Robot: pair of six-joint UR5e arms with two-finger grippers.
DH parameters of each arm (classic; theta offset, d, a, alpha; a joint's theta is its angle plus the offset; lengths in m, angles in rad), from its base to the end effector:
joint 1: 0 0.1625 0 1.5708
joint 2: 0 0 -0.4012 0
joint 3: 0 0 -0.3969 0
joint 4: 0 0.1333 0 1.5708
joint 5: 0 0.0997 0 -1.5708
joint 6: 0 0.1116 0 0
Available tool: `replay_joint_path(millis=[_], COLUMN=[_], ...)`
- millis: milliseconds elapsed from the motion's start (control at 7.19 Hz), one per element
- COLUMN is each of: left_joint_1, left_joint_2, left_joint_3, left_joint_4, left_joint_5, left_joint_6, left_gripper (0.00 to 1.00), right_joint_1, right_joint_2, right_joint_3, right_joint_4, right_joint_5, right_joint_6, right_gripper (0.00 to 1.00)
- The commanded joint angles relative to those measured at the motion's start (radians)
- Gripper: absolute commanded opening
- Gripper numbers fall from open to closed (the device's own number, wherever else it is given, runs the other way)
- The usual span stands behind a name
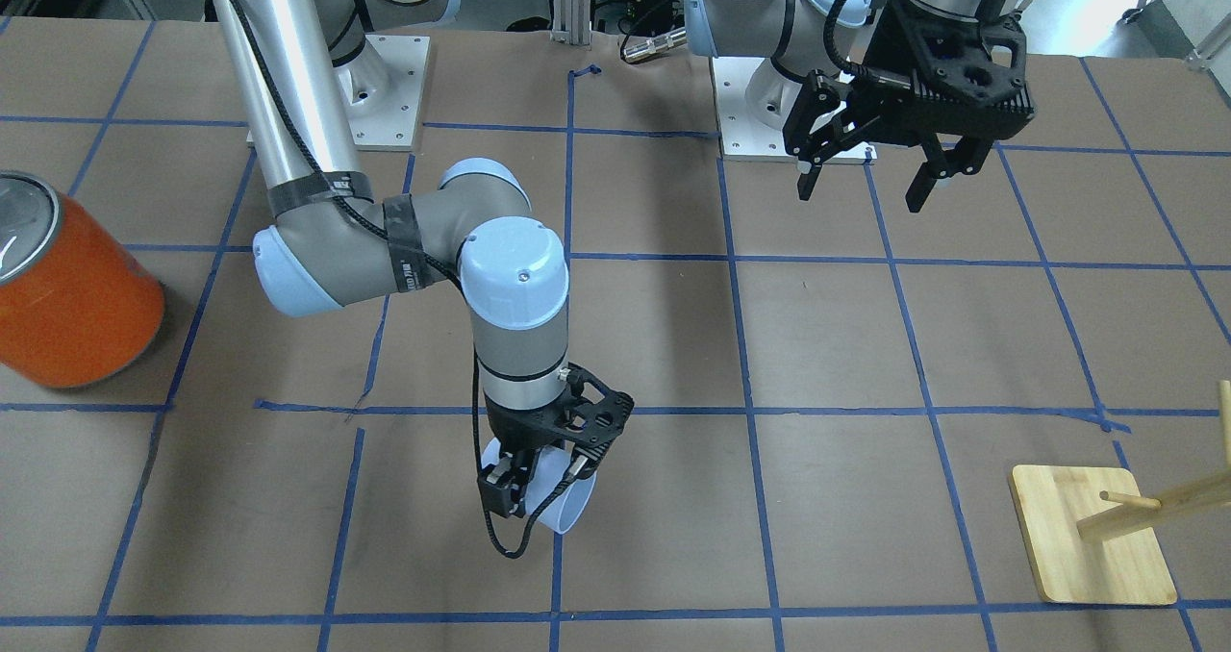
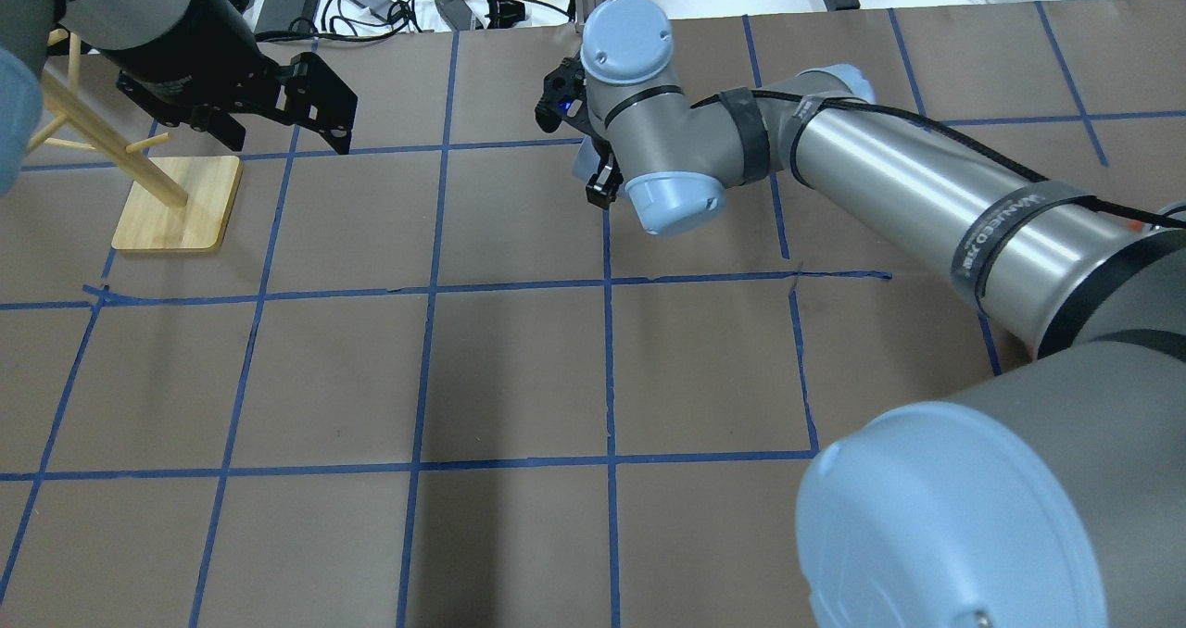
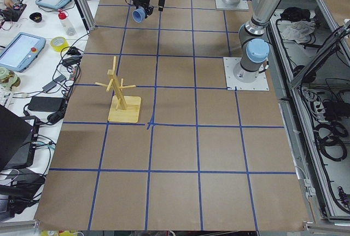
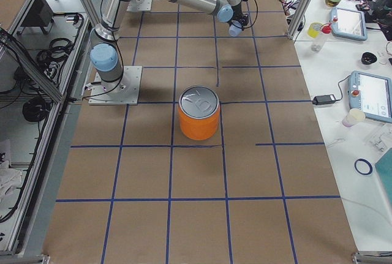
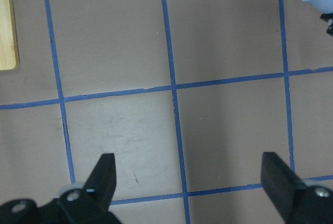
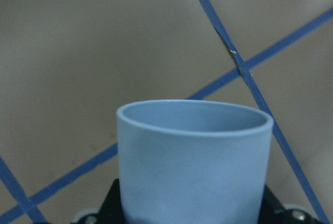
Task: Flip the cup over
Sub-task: 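Carry the cup with the right gripper toward the table center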
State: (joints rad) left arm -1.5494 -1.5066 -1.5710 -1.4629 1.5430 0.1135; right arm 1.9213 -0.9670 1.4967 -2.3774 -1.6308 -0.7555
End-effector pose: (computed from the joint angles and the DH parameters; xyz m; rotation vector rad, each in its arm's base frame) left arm -0.1259 -0.4905 0.4954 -0.1471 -3.1103 0.2706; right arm 0.3581 -0.6108 0.2123 1.5663 -2.5615 0.3917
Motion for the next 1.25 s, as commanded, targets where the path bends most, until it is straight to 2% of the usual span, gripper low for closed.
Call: replay_joint_path(millis=[0, 417, 557, 696, 835, 974, 1113], left_joint_1=[0.0, 0.0, 0.002, 0.0, 0.002, 0.002, 0.002], left_joint_2=[0.0, 0.006, 0.008, 0.009, 0.015, 0.017, 0.017], left_joint_3=[0.0, 0.003, 0.003, 0.002, 0.003, 0.003, 0.005], left_joint_4=[-0.001, -0.011, -0.013, -0.017, -0.058, -0.063, -0.063], left_joint_5=[0.002, 0.006, 0.005, 0.008, 0.009, 0.009, 0.008], left_joint_6=[0.0, 0.0, 0.0, 0.0, 0.0, 0.0, 0.0], left_gripper=[1.0, 1.0, 1.0, 1.0, 1.0, 1.0, 1.0], right_joint_1=[0.067, 0.1, 0.108, 0.108, 0.108, 0.108, 0.108], right_joint_2=[0.03, 0.07, 0.071, 0.073, 0.073, 0.073, 0.074], right_joint_3=[-0.001, 0.002, 0.002, 0.011, 0.011, 0.014, 0.014], right_joint_4=[-0.052, -0.083, -0.083, -0.082, -0.082, -0.083, -0.086], right_joint_5=[0.037, 0.074, 0.074, 0.072, 0.074, 0.072, 0.074], right_joint_6=[-0.104, -0.134, -0.233, -0.29, -0.291, -0.291, -0.291], right_gripper=[0.24, 0.24, 0.28, 0.37, 0.39, 0.6, 0.91])
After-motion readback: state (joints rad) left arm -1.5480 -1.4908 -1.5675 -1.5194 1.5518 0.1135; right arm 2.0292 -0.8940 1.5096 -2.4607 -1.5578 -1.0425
